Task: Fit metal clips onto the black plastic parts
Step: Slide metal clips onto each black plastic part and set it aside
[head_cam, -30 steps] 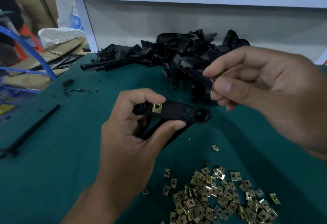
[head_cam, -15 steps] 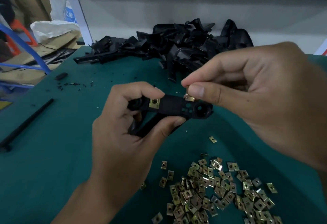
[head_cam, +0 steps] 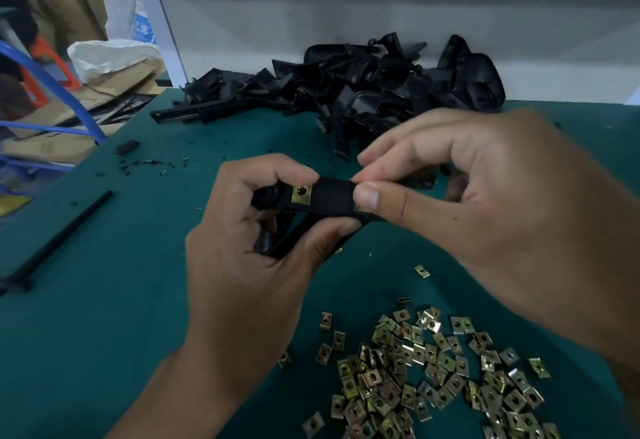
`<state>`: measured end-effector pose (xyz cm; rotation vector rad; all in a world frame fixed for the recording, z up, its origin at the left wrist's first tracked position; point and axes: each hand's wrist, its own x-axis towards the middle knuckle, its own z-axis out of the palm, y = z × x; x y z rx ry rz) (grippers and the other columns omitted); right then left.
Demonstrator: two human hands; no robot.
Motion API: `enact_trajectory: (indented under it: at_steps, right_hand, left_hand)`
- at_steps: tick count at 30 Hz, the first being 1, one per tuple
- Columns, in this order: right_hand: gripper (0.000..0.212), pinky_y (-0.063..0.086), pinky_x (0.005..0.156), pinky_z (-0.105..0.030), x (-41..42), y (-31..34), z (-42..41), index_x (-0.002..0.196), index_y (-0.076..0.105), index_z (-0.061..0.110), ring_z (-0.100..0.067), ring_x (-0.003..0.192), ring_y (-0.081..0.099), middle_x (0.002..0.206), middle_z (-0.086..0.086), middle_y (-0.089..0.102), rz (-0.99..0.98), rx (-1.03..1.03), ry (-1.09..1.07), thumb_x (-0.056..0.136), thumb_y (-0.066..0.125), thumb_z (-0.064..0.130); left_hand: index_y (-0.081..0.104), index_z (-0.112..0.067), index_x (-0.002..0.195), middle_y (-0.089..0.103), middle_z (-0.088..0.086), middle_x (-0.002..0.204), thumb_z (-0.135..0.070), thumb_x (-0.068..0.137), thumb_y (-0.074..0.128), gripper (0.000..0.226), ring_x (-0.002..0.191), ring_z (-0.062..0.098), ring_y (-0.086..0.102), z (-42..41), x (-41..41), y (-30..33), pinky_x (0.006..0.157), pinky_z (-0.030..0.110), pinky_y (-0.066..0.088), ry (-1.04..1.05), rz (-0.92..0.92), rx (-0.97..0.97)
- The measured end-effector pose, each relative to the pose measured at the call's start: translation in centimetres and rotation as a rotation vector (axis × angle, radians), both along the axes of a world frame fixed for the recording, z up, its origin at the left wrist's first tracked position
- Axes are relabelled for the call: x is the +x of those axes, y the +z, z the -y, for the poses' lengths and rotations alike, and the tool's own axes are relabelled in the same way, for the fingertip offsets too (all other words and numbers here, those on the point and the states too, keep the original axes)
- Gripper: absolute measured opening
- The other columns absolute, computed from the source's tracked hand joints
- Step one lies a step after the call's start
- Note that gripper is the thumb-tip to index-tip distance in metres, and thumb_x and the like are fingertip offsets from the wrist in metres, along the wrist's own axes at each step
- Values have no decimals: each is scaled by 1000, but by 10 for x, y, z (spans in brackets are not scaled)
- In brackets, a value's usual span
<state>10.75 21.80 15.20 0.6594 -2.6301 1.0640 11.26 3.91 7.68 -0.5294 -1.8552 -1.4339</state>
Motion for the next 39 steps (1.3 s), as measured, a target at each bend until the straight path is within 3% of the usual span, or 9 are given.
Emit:
enact_trajectory:
  at_steps: [4,8,12,14,19,23,29,34,39]
  right_hand:
    - [32,60,72,-37,-7,7,-12,97,71,57,-11,88,70,100,9,75,155,18,102,82,48,74]
    - [35,52,69,-7,-14,14,-27,110,66,57,8,92,67,106,30,70,176,-55,164,80,53,71]
    - [35,60,69,-54,-17,4,-19,106,67,55,-24,81,73,98,15,75,226,23,179,77,63,73]
    - [28,57,76,-62,-19,3,-18,104,68,51,-36,82,70,96,11,75,227,-8,180,81,62,66]
    - [33,54,81,-46,-11,5,-32,107,69,49,-10,86,68,101,18,73,244,-73,118,84,59,70]
    - [39,56,82,-58,11,6,-43,111,68,49,-28,90,70,104,13,74,227,-114,52,83,58,74]
    - [29,47,70,-14,79,17,-72,105,72,43,-9,82,64,93,11,70,85,-238,-146,85,62,61]
    - [15,42,70,-6,190,18,-115,102,71,32,2,78,62,85,21,68,-33,-250,-468,93,62,40]
    - [18,41,62,-9,327,-12,-163,103,70,31,0,67,56,74,18,65,-22,-228,-949,92,61,43]
  left_hand:
    - [51,-37,113,63,-23,98,-27,86,77,39,83,11,69,-2,1,0,69,18,54,5,11,3]
    - [51,-40,121,66,-20,101,-28,89,74,41,85,6,69,-2,1,0,71,10,51,13,47,53]
    - [51,-44,132,69,-11,103,-37,96,64,39,85,9,69,-2,0,-3,71,14,51,-51,151,83]
    - [49,-43,136,71,-12,102,-41,98,60,40,88,9,70,-1,2,-4,72,16,53,-90,205,103]
    - [53,-46,118,76,-16,98,-45,95,61,24,96,5,71,0,4,5,76,15,53,-117,271,133]
    - [56,-40,113,76,-18,93,-43,93,62,21,91,-1,71,-6,13,20,73,12,53,-176,284,114]
    - [57,-42,110,70,-23,81,-42,93,61,17,64,-13,59,-40,40,41,57,1,41,-349,289,69]
    - [55,-51,107,75,-16,99,-39,95,62,19,97,4,72,-116,95,42,76,17,54,-699,373,76]
    - [53,-44,108,75,-11,100,-44,91,59,19,97,8,72,-218,187,-3,84,37,56,-1062,528,-6]
